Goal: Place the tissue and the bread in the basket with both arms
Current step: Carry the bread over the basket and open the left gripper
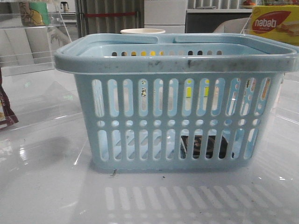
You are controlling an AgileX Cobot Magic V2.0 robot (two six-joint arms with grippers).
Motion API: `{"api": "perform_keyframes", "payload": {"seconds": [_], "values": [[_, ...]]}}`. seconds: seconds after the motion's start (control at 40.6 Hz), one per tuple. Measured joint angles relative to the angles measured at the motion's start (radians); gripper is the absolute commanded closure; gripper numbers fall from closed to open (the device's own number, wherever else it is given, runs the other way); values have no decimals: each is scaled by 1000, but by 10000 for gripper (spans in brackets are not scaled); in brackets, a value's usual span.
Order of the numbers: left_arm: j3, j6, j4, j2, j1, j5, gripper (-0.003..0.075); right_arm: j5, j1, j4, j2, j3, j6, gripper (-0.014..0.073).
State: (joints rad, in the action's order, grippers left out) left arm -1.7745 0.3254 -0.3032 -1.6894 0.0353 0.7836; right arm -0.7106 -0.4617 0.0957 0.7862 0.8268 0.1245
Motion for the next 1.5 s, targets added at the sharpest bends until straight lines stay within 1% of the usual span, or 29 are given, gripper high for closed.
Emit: {"api": "perform_keyframes", "payload": {"seconds": [0.246, 0.345, 0.518, 0.641, 0.764, 0.912, 0.961, 1.01, 1.035, 1.084, 1.109, 1.158, 1.183, 1.232, 1.38, 1.503], "values": [[4, 42, -4, 104, 170, 13, 627, 0, 0, 0, 0, 0, 0, 2], [38, 50, -8, 128, 247, 13, 627, 0, 0, 0, 0, 0, 0, 2], [162, 60, -8, 144, 391, -37, 627, 0, 0, 0, 0, 0, 0, 2], [274, 74, -10, 144, 479, -119, 627, 0, 0, 0, 0, 0, 0, 2], [381, 79, -10, 144, 539, -194, 627, 0, 0, 0, 0, 0, 0, 2], [443, 81, -10, 112, 559, -237, 619, 0, 0, 0, 0, 0, 0, 2], [452, 81, -10, 92, 559, -244, 586, 0, 0, 0, 0, 0, 0, 2], [454, 81, -10, 72, 559, -252, 522, 0, 0, 0, 0, 0, 0, 2], [454, 81, -10, 64, 559, -254, 486, 0, 0, 0, 0, 0, 0, 2], [454, 81, -10, 46, 559, -259, 381, 0, 0, 0, 0, 0, 0, 2], [454, 81, -10, 40, 559, -262, 355, 0, 0, 0, 0, 0, 0, 2], [454, 81, -10, 27, 559, -265, 269, 0, 0, 0, 0, 0, 0, 2], [454, 81, -10, 26, 559, -265, 248, 0, 0, 0, 0, 0, 0, 2], [454, 81, -10, 21, 559, -268, 224, 0, 0, 0, 0, 0, 0, 2], [454, 81, -12, 35, 559, -268, 223, 0, 0, 0, 0, 0, 0, 2], [449, 81, -4, 90, 559, -235, 223, 0, 0, 0, 0, 0, 0, 2]]}}
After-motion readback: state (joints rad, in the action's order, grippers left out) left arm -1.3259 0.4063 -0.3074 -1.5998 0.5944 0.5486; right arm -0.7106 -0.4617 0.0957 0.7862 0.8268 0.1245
